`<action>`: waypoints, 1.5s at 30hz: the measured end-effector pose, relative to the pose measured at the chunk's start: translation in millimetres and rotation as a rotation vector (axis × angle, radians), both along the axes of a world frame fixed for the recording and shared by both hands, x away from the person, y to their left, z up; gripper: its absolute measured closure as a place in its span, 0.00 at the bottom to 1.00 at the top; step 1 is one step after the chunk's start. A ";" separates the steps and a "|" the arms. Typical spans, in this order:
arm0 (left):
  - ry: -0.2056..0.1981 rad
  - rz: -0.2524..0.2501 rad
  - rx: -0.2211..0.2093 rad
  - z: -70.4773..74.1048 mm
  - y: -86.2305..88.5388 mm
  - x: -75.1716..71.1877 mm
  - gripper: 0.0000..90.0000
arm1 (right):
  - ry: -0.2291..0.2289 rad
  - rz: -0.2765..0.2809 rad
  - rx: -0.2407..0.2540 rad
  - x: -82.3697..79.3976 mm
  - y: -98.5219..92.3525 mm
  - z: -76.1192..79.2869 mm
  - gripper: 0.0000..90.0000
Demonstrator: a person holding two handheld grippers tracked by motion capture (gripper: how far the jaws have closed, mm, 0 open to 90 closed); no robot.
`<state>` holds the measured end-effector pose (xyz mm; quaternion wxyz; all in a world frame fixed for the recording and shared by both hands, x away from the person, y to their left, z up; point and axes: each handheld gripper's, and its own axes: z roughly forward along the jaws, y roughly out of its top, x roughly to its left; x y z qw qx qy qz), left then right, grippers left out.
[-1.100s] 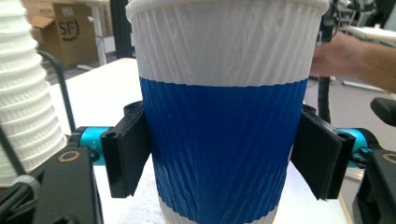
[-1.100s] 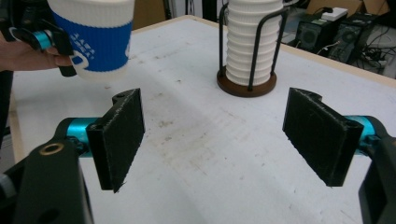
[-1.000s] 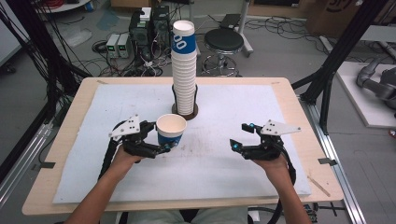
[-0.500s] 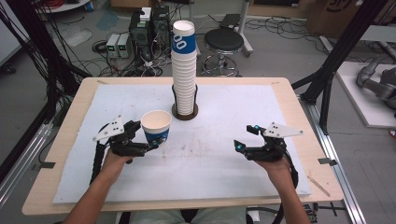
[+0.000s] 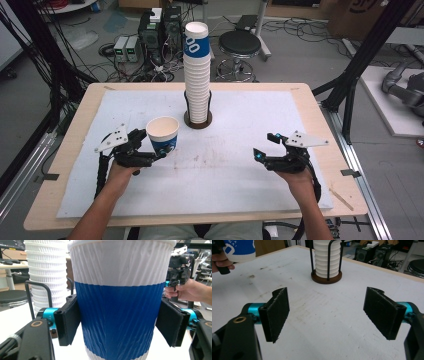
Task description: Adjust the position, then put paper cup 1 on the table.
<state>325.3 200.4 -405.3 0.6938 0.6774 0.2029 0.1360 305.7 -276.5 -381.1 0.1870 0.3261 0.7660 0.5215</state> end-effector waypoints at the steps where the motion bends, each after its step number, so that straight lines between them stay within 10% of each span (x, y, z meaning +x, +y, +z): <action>1: -0.004 -0.001 -0.001 0.4 0.8 -0.2 0.29 | -0.001 -0.002 0.003 0.0 -0.6 0.5 0.24; 22: -0.022 0.176 -0.035 -9.0 58.9 13.5 0.29 | 0.013 -0.001 -0.002 6.4 2.0 -7.0 0.24; 35: 0.069 0.245 0.020 -35.8 77.2 34.4 0.29 | 0.020 -0.007 -0.004 4.2 -2.9 -9.0 0.24; 45: 0.158 0.287 0.145 -49.3 74.4 42.9 0.29 | 0.021 -0.009 -0.004 3.9 -4.8 -9.0 0.24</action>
